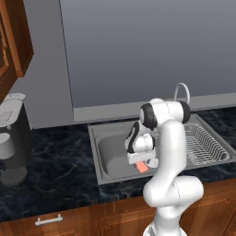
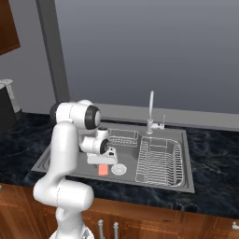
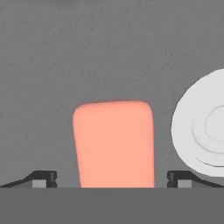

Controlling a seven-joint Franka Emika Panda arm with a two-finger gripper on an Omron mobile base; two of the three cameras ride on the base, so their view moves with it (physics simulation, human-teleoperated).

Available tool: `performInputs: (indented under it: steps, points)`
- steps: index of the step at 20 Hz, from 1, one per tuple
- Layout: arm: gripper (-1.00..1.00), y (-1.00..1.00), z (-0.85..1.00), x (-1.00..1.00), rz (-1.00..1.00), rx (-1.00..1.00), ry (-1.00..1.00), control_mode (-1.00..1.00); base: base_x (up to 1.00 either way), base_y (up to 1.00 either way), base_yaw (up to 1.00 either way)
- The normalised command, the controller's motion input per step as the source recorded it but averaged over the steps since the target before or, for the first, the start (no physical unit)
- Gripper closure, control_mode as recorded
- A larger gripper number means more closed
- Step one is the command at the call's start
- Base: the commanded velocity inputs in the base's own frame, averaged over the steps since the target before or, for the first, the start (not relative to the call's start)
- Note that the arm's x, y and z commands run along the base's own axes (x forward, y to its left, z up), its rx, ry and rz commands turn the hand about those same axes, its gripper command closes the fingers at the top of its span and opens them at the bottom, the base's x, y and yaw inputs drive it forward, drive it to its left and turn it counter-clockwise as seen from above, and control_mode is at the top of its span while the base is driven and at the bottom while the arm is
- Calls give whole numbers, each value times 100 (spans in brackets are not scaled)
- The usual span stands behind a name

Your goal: Pick up the bar soap and bar soap from the sink, and place them back in the cabinet, and close the cabinet doors.

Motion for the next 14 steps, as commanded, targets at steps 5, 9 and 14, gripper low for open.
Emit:
performInputs:
  steps: [5,9,14]
  points:
    - [-100,0,-19,4,0,0,7,-100,0,0,0]
    - [-100,0,-16,3,0,0,8,-100,0,0,0]
    - [-100,0,-19,1,0,0,8,-100,0,0,0]
